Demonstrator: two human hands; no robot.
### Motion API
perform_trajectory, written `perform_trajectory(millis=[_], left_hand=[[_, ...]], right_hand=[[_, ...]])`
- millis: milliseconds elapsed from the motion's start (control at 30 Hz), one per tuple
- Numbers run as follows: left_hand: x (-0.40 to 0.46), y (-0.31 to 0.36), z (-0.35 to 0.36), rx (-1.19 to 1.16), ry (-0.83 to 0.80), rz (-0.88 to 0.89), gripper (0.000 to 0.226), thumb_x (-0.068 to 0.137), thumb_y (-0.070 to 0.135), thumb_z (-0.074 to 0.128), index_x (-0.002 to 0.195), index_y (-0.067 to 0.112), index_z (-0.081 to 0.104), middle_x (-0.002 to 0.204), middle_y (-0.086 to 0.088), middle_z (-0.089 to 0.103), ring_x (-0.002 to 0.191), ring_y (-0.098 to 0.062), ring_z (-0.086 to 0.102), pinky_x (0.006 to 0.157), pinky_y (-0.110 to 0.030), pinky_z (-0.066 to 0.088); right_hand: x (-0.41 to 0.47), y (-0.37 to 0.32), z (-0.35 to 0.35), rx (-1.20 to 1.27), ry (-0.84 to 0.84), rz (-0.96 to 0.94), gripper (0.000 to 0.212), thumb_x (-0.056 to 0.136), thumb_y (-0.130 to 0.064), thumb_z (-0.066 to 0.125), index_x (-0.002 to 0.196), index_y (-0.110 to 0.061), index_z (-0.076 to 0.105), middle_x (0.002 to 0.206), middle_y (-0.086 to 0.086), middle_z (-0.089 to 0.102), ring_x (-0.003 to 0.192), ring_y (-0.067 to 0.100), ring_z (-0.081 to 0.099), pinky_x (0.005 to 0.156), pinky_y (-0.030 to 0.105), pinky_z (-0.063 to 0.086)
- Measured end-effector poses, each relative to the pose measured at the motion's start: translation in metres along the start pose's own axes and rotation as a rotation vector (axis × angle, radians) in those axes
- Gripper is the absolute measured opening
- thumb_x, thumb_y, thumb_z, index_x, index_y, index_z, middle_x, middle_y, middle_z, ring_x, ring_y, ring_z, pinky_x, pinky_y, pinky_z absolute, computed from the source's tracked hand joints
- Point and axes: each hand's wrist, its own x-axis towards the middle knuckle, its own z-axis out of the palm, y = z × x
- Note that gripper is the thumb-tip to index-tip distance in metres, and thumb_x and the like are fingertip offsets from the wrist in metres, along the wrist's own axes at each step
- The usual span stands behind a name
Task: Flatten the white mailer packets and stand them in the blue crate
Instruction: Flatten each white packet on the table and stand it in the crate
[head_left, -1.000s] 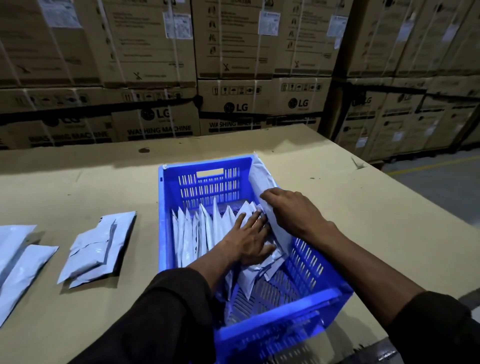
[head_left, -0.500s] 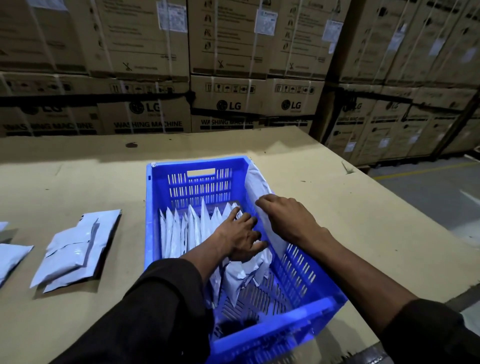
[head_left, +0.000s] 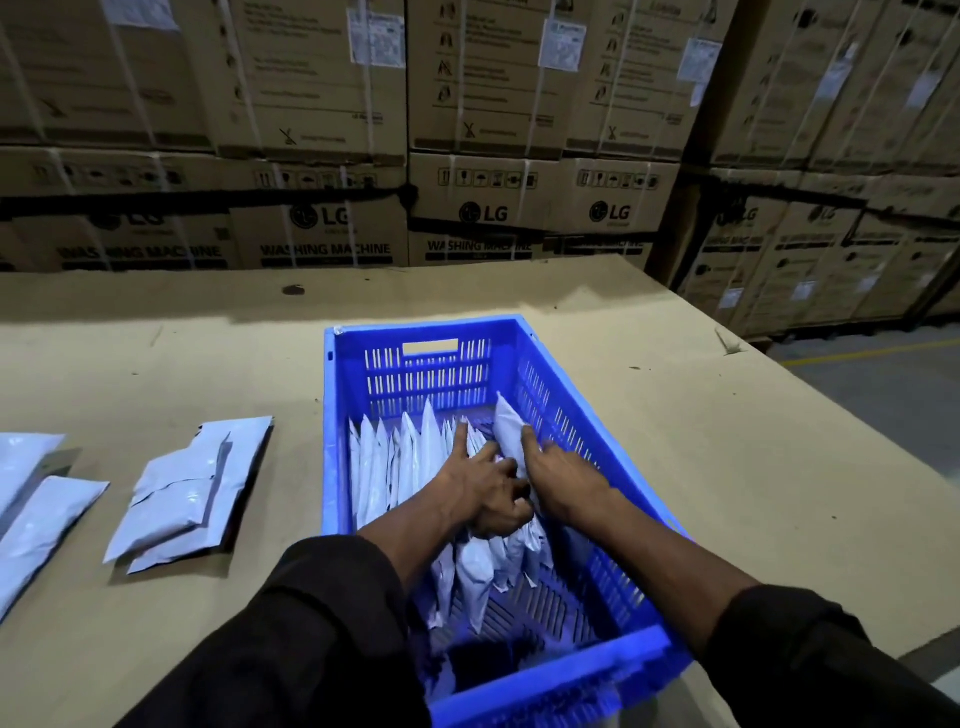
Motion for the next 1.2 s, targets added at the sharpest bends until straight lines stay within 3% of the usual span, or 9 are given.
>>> perform_trajectory(millis=[67, 200, 367, 567, 633, 733, 867, 1033, 1200], left_hand=[[-0.002, -0.001, 0.0, 0.032, -0.03, -0.041, 0.056, 0.101, 0.055, 0.022, 0.146, 0.035, 0.049, 0.155, -0.001, 0.043, 0.151, -0.031, 0.024, 0.107, -0.081, -0.012], [-0.008, -0.002, 0.005, -0.011, 0.013, -0.124, 0.065, 0.103, 0.061, 0.021, 0.16, 0.032, 0.025, 0.168, -0.004, 0.024, 0.157, -0.031, 0.01, 0.109, -0.08, -0.01], [-0.016, 0.0, -0.002, -0.267, -0.045, -0.289, 0.079, 0.101, 0.071, 0.016, 0.165, 0.028, 0.002, 0.173, -0.002, -0.008, 0.157, -0.031, -0.018, 0.108, -0.08, -0.013], [-0.026, 0.002, -0.004, -0.397, -0.07, -0.235, 0.069, 0.107, 0.057, 0.021, 0.165, 0.026, -0.002, 0.172, 0.001, -0.015, 0.155, -0.028, -0.026, 0.115, -0.073, -0.012], [-0.03, -0.002, -0.011, -0.398, -0.03, -0.245, 0.068, 0.108, 0.055, 0.023, 0.165, 0.025, 0.001, 0.172, 0.0, -0.013, 0.156, -0.028, -0.021, 0.115, -0.073, -0.012], [-0.043, -0.012, -0.022, -0.31, 0.068, -0.255, 0.068, 0.107, 0.049, 0.031, 0.165, 0.02, 0.007, 0.173, -0.003, -0.007, 0.158, -0.03, -0.015, 0.117, -0.073, -0.007], [-0.072, -0.037, -0.033, -0.13, 0.309, -0.342, 0.068, 0.103, 0.047, 0.043, 0.161, 0.019, 0.021, 0.172, -0.005, 0.006, 0.159, -0.031, -0.005, 0.12, -0.07, 0.003], [-0.125, -0.086, -0.025, -0.08, 0.648, -0.451, 0.062, 0.089, 0.049, 0.036, 0.134, 0.014, 0.061, 0.153, -0.013, 0.048, 0.147, -0.037, 0.034, 0.109, -0.069, 0.032], [-0.214, -0.144, 0.007, -0.047, 0.749, -0.599, 0.057, 0.091, 0.047, 0.035, 0.128, 0.012, 0.062, 0.151, -0.015, 0.048, 0.143, -0.041, 0.036, 0.107, -0.063, 0.036]], right_hand=[[0.0, -0.002, 0.008, 0.068, -0.071, 0.03, 0.082, 0.097, -0.013, 0.052, 0.156, -0.001, -0.003, 0.13, 0.031, 0.053, 0.115, 0.045, 0.059, 0.086, 0.045, 0.048], [0.002, -0.003, 0.014, 0.206, -0.138, 0.105, 0.091, 0.094, -0.024, 0.059, 0.156, -0.002, -0.003, 0.126, 0.033, 0.055, 0.116, 0.045, 0.058, 0.087, 0.043, 0.048], [0.001, -0.006, 0.006, 0.207, -0.215, 0.123, 0.068, 0.096, -0.017, 0.052, 0.152, -0.003, 0.017, 0.133, 0.031, 0.052, 0.122, 0.044, 0.055, 0.09, 0.041, 0.049], [-0.015, -0.014, -0.018, 0.057, -0.155, 0.131, 0.047, 0.095, -0.033, 0.055, 0.132, -0.005, 0.048, 0.135, 0.02, 0.056, 0.123, 0.037, 0.056, 0.094, 0.04, 0.048], [-0.023, -0.017, -0.029, 0.019, -0.056, 0.135, 0.044, 0.096, -0.037, 0.054, 0.129, -0.007, 0.055, 0.132, 0.017, 0.059, 0.12, 0.038, 0.059, 0.092, 0.04, 0.05], [-0.027, -0.025, -0.042, 0.054, 0.231, 0.126, 0.034, 0.098, -0.038, 0.047, 0.117, -0.012, 0.057, 0.117, 0.015, 0.066, 0.107, 0.04, 0.064, 0.081, 0.042, 0.052], [-0.018, -0.05, -0.064, 0.177, 0.522, -0.027, 0.026, 0.097, -0.036, 0.048, 0.105, -0.014, 0.06, 0.106, 0.012, 0.068, 0.095, 0.038, 0.067, 0.071, 0.041, 0.05], [-0.012, -0.117, -0.098, 0.206, 0.628, -0.253, 0.028, 0.095, -0.031, 0.051, 0.11, -0.011, 0.063, 0.105, 0.013, 0.069, 0.095, 0.035, 0.066, 0.072, 0.042, 0.052], [-0.006, -0.217, -0.128, 0.134, 0.578, -0.42, 0.032, 0.097, -0.034, 0.047, 0.119, -0.013, 0.058, 0.114, 0.011, 0.066, 0.103, 0.036, 0.063, 0.076, 0.041, 0.05]])
